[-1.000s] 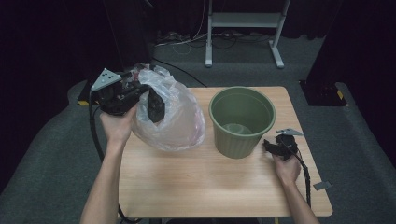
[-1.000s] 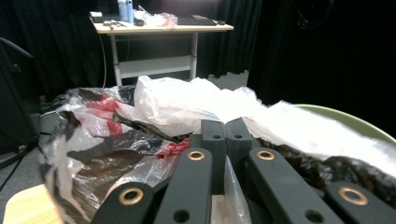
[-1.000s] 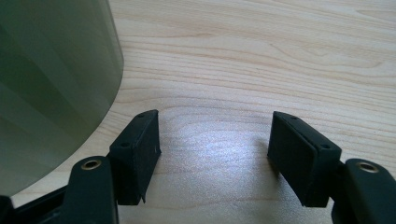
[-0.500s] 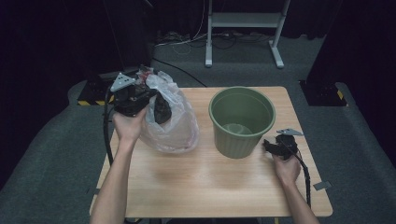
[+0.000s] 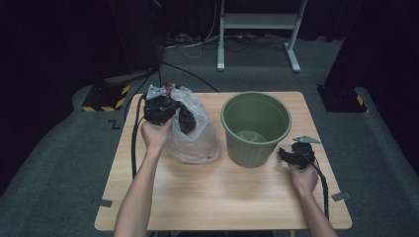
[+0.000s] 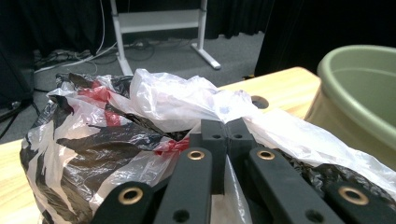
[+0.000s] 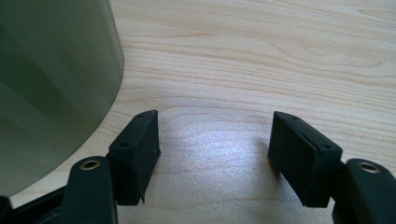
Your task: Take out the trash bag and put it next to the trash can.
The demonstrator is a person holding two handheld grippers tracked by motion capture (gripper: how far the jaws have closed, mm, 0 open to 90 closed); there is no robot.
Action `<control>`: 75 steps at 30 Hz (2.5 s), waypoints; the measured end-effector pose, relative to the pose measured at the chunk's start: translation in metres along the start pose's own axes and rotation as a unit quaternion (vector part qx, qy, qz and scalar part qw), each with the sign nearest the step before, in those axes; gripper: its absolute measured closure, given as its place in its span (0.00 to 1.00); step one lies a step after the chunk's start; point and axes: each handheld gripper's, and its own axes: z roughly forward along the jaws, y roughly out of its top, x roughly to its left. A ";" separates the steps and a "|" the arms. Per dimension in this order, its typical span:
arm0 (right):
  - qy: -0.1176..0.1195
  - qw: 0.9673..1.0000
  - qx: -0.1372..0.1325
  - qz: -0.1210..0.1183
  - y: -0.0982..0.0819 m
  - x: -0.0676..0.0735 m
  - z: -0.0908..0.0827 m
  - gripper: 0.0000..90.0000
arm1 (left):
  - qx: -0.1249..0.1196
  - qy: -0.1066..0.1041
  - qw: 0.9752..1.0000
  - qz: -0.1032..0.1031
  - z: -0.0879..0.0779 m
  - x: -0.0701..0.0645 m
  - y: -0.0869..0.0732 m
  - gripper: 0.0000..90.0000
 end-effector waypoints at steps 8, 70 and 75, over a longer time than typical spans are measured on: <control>0.001 1.000 0.000 -0.002 0.000 0.000 0.000 0.37 | 0.019 0.002 1.000 0.007 0.025 -0.006 -0.012 0.99; 0.003 1.000 0.001 -0.002 0.000 0.000 0.000 0.36 | 0.012 0.029 0.999 -0.034 -0.046 -0.004 -0.049 0.33; 0.003 1.000 0.001 -0.002 0.000 0.000 0.000 0.36 | 0.009 0.031 0.999 -0.034 -0.054 -0.004 -0.058 0.34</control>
